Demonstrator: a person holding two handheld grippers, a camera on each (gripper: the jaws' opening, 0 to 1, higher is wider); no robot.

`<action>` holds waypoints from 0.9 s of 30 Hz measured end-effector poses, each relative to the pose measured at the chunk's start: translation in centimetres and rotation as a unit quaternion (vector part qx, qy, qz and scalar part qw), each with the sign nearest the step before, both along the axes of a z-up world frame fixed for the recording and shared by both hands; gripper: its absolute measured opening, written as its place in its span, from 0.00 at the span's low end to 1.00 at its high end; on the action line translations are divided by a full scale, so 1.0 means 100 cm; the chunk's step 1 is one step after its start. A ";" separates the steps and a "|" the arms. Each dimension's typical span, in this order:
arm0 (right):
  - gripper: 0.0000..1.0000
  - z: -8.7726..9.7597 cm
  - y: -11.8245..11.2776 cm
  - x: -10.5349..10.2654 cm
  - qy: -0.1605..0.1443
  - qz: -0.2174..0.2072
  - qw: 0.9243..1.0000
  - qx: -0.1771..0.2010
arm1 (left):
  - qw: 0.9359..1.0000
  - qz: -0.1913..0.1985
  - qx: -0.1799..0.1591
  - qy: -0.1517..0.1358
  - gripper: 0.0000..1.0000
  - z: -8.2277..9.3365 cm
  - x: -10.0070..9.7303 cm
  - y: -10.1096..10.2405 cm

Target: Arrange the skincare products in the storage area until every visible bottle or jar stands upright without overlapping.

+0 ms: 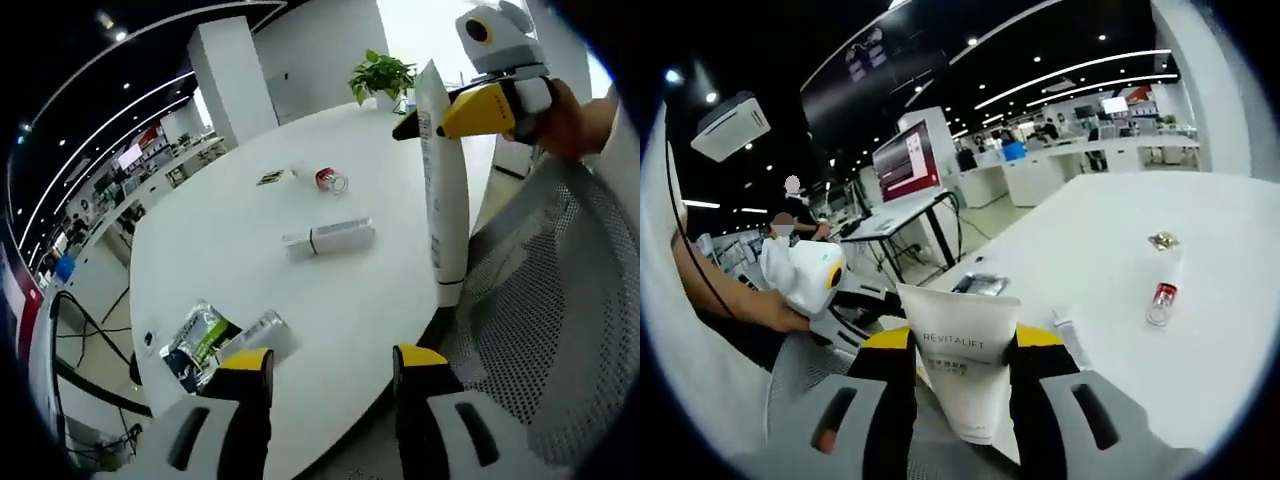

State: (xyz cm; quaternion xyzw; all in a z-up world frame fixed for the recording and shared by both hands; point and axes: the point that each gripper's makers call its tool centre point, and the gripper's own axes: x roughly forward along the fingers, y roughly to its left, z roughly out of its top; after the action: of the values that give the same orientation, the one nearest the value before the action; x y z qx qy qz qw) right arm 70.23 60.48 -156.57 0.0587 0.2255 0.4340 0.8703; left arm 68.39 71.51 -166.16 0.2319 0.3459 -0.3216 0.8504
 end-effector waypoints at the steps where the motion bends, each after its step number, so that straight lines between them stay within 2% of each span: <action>1: 0.32 -0.002 -0.001 0.001 0.001 -0.003 1.000 -0.004 | 1.000 -0.008 0.002 -0.002 0.51 -0.001 -0.001 -0.002; 4: 0.33 -0.007 -0.004 0.004 0.004 -0.011 1.000 -0.018 | 1.000 -0.021 -0.001 -0.005 0.52 -0.007 -0.004 -0.007; 6: 0.33 -0.007 -0.004 0.004 0.006 -0.010 1.000 -0.018 | 1.000 -0.023 0.007 0.004 0.51 -0.010 -0.005 -0.006; 8: 0.33 -0.008 -0.003 0.005 0.009 -0.012 1.000 -0.017 | 1.000 -0.023 -0.012 -0.003 0.51 -0.004 -0.003 -0.009; 11: 0.33 -0.013 -0.005 0.007 0.011 -0.018 0.999 -0.036 | 1.000 -0.020 -0.020 0.004 0.52 -0.005 -0.004 -0.010; 14: 0.33 -0.018 -0.006 0.008 0.009 -0.021 0.998 -0.054 | 0.999 -0.028 -0.014 0.013 0.51 -0.010 -0.007 -0.012; 17: 0.33 -0.017 -0.007 0.009 0.004 -0.028 0.998 -0.056 | 0.999 -0.029 -0.022 0.013 0.52 -0.010 -0.008 -0.014; 20: 0.33 -0.017 -0.009 0.011 0.001 -0.037 0.998 -0.059 | 0.999 -0.028 -0.013 0.016 0.51 -0.013 -0.008 -0.011; 27: 0.33 -0.017 -0.012 0.017 -0.024 -0.052 0.995 -0.084 | 1.000 -0.025 -0.015 0.011 0.49 -0.014 -0.007 -0.010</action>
State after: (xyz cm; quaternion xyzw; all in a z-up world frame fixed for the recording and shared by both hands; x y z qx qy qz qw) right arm 71.88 59.24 -158.26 -0.0133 0.2370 0.3691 0.8986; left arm 67.66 70.51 -167.56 0.2243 0.3449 -0.3505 0.8414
